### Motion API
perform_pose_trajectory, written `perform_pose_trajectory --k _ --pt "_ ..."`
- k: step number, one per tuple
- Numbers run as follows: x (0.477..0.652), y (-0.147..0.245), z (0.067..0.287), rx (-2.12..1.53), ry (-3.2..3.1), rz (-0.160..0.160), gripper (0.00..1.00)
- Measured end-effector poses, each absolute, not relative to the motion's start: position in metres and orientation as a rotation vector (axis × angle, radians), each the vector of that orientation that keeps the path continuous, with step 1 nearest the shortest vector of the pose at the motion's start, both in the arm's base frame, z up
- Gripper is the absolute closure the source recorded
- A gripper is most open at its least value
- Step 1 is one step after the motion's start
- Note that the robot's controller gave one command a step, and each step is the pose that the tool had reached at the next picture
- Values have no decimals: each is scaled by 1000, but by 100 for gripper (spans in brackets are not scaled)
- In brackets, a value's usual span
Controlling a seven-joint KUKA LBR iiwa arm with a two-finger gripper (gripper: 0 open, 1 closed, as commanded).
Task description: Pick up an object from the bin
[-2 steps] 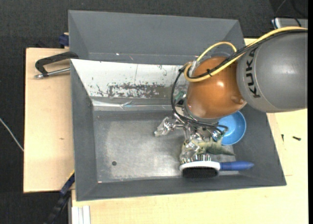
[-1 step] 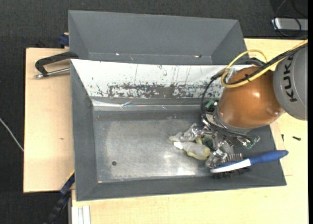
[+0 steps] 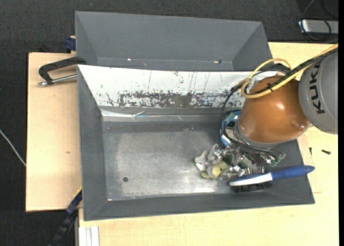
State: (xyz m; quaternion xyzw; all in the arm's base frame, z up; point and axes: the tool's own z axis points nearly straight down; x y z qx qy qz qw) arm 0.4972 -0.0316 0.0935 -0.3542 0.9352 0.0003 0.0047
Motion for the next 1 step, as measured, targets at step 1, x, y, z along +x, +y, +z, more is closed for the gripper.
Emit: perform_pose_trajectory --k 1 --pt "521 -20 216 -1118 2921 -6 100"
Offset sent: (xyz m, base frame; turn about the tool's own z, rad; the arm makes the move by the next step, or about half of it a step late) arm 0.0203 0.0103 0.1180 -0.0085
